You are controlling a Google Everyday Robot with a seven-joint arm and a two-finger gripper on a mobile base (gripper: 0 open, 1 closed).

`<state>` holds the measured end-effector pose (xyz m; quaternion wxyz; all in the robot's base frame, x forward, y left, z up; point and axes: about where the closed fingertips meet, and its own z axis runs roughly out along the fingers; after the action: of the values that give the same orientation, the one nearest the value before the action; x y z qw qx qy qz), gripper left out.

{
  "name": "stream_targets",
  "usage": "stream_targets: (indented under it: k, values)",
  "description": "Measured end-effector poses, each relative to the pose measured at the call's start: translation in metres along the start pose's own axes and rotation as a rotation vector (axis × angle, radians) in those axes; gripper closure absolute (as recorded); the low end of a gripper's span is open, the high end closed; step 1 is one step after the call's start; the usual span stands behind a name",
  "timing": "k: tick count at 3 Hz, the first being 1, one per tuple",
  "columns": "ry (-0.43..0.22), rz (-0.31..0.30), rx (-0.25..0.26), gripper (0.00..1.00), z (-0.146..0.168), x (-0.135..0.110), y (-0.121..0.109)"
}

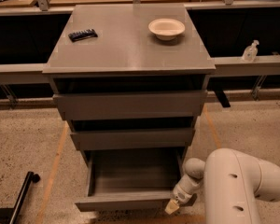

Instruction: Close bottom drawer

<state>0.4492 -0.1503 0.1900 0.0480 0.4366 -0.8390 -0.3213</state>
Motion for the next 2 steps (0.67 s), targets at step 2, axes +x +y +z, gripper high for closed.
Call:
stream_targets:
  k: [2]
  values:
    - [-0.003, -0.062, 0.084, 1.0, -0.02, -0.02, -0.042]
